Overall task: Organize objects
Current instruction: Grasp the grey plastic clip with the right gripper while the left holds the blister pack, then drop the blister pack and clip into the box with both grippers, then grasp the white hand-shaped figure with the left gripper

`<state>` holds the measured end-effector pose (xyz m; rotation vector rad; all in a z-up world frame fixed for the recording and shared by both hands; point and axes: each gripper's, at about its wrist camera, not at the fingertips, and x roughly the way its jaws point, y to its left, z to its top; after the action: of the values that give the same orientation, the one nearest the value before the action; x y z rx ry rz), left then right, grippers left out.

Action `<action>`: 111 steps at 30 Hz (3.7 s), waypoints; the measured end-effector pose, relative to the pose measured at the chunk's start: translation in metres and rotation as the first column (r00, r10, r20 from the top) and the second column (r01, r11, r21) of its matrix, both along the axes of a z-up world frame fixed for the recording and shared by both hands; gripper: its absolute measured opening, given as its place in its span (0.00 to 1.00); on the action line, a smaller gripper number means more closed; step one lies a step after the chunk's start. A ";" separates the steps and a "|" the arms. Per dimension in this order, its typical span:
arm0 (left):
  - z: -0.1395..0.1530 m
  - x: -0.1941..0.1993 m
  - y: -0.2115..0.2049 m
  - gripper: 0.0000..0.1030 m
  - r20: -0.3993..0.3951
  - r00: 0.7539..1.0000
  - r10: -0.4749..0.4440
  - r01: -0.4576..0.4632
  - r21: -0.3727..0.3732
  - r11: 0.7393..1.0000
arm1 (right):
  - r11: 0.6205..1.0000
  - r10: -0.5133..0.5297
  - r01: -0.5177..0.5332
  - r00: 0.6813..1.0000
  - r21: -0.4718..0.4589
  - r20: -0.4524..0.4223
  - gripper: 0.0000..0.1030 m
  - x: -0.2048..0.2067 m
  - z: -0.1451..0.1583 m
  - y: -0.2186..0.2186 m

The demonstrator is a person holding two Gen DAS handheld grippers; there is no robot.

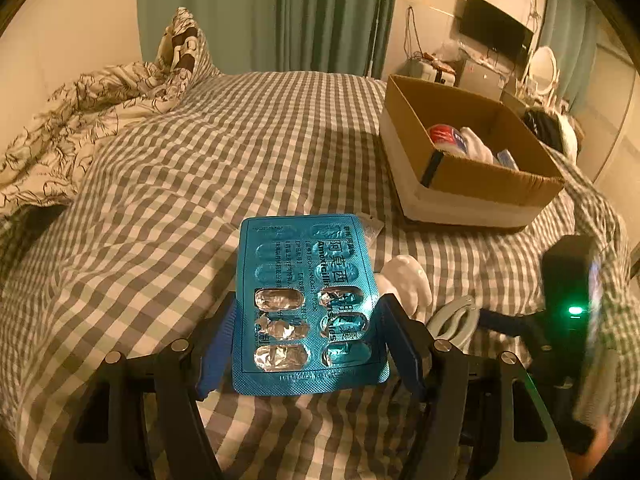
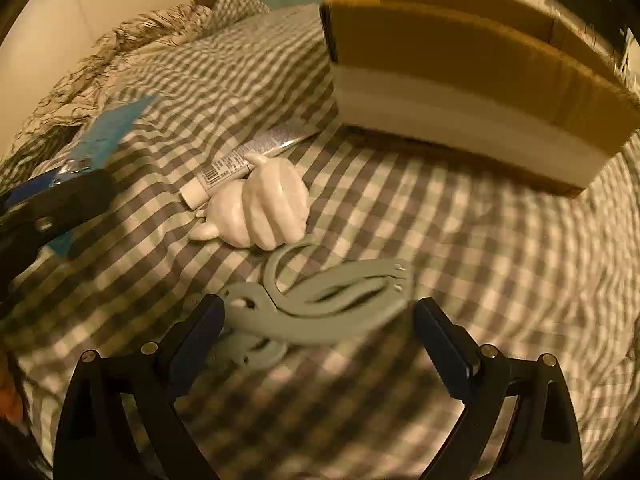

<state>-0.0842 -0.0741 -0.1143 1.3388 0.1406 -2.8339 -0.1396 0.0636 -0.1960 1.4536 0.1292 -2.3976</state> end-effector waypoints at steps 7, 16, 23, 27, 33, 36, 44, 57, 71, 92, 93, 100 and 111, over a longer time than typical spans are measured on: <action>-0.005 -0.001 -0.004 0.69 0.014 1.000 -0.007 0.007 0.025 1.000 | 0.999 -0.032 0.034 0.999 0.032 -0.037 0.69 -0.009 -0.002 -0.010; -0.002 0.003 0.009 0.69 0.013 1.000 -0.028 0.028 -0.010 1.000 | 0.999 -0.032 0.029 0.996 -0.037 -0.087 0.21 0.007 0.029 0.011; 0.013 0.008 0.019 0.69 -0.012 0.999 -0.044 0.044 -0.016 0.999 | 0.985 -0.024 0.001 0.992 -0.174 -0.128 0.13 0.030 0.074 0.030; 0.025 0.011 0.030 0.69 -0.035 0.997 -0.066 0.065 -0.015 0.998 | 0.984 -0.016 -0.018 0.981 -0.174 -0.196 0.13 0.046 0.103 0.035; 0.047 0.013 0.050 0.69 -0.075 0.991 -0.109 0.107 -0.019 0.994 | 0.988 -0.030 -0.017 0.952 -0.151 -0.304 0.13 0.064 0.145 0.054; 0.060 0.006 0.059 0.69 -0.100 0.987 -0.128 0.127 -0.022 0.992 | 0.991 -0.043 -0.003 0.937 -0.131 -0.348 0.13 0.063 0.163 0.066; 0.110 -0.029 0.084 0.69 -0.201 0.964 -0.176 0.173 -0.034 0.984 | 0.997 -0.074 0.051 0.884 -0.062 -0.461 0.13 0.032 0.214 0.098; 0.146 -0.123 0.114 0.69 -0.266 0.938 -0.221 0.217 -0.046 0.975 | 0.997 -0.071 0.083 0.847 -0.002 -0.526 0.13 -0.065 0.253 0.120; 0.085 -0.180 0.128 0.71 -0.167 0.958 -0.233 0.223 -0.075 0.972 | 0.989 -0.145 0.120 0.924 -0.092 -0.355 0.14 -0.140 0.191 0.142; 0.135 -0.105 0.086 1.00 -0.211 0.967 -0.142 0.115 -0.136 0.984 | 0.984 -0.166 0.180 0.857 -0.020 -0.489 0.89 -0.046 0.247 0.141; 0.137 -0.096 0.084 1.00 -0.211 0.968 -0.138 0.109 -0.140 0.984 | 0.983 -0.166 0.181 0.851 -0.017 -0.498 0.91 -0.037 0.250 0.139; 0.124 -0.055 0.064 1.00 -0.185 0.977 -0.106 0.085 -0.116 0.990 | 0.983 -0.155 0.181 0.841 0.001 -0.519 1.00 0.010 0.246 0.134; 0.024 -0.035 0.059 1.00 -0.060 0.998 -0.009 0.003 -0.097 0.995 | 0.970 -0.226 0.242 0.857 -0.027 -0.462 1.00 0.026 0.149 0.125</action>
<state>-0.1188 -0.0152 -0.0899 1.2381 -0.0009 -2.8469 -0.1134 0.1881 -0.0474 0.9191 0.1069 -2.9201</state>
